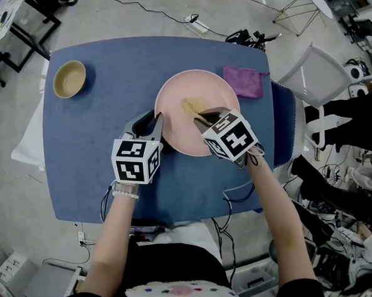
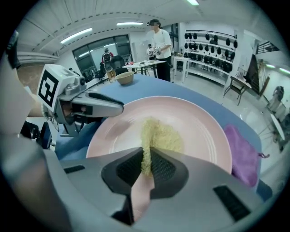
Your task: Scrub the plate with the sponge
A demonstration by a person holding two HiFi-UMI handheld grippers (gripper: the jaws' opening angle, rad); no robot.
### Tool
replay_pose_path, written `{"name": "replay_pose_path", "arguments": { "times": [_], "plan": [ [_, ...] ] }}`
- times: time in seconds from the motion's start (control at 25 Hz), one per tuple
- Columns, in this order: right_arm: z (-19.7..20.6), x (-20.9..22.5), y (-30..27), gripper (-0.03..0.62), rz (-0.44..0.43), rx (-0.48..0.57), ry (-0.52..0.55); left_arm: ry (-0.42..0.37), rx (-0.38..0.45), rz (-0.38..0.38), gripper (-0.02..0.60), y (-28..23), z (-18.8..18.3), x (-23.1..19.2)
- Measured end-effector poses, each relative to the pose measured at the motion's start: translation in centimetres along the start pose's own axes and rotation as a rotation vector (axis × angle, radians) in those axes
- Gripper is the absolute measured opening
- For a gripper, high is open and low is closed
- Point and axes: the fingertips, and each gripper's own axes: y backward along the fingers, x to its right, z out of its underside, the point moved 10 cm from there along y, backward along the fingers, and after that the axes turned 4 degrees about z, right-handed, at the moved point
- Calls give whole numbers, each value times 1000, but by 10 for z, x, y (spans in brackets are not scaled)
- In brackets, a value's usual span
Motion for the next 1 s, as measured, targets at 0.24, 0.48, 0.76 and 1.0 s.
{"name": "replay_pose_path", "arguments": {
  "times": [0.24,0.48,0.76,1.0],
  "plan": [
    [1,17,1,38,133,63,-90,-3,1,12,84,0,-1,-1],
    [6,14,13,40,266,187,-161,-67,-6,22,66,7,-9,-3],
    [10,-20,54,40,383,358,-251,-148,29,71,21,39,-28,-1],
    [21,-65,88,40,451,477,-326,-225,71,154,11,69,-44,12]
  ]
}}
